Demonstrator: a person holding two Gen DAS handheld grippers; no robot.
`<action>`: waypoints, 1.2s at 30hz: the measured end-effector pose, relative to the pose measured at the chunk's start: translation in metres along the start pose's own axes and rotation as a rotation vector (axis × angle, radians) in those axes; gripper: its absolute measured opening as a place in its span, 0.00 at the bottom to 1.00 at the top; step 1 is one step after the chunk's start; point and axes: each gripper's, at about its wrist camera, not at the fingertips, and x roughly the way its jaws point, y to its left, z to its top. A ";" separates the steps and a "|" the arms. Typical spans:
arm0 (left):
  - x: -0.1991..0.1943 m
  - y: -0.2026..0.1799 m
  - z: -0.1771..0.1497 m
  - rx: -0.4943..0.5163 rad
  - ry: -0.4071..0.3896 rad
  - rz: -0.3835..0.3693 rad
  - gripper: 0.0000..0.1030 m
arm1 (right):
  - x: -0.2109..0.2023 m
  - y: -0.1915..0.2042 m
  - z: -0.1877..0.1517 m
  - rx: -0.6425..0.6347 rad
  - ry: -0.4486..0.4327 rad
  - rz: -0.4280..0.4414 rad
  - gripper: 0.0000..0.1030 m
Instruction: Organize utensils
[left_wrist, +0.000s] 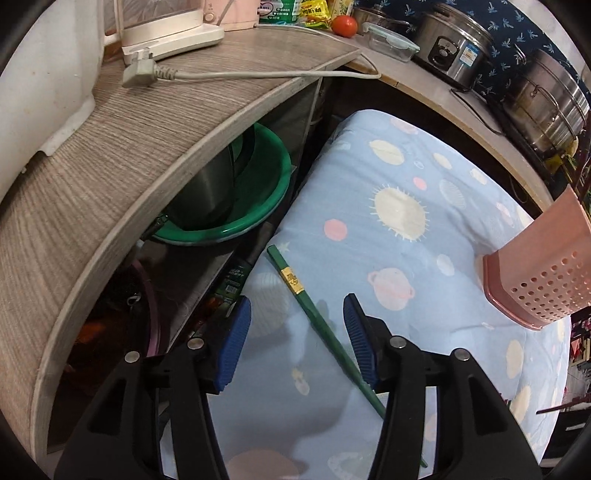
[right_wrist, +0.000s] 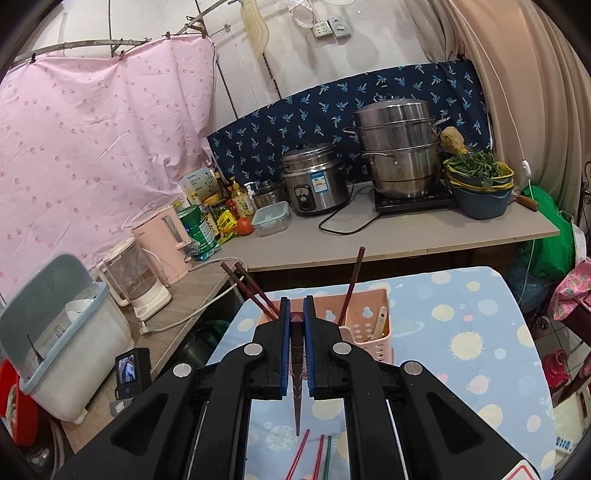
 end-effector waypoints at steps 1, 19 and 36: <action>0.003 -0.002 0.000 0.004 0.003 0.000 0.48 | 0.002 0.002 -0.001 -0.003 0.006 0.003 0.07; 0.017 -0.010 0.000 0.018 0.032 -0.030 0.07 | 0.000 -0.001 -0.006 0.009 0.028 -0.023 0.07; -0.134 -0.065 -0.018 0.143 -0.172 -0.246 0.07 | -0.015 -0.017 -0.013 0.057 0.030 -0.036 0.07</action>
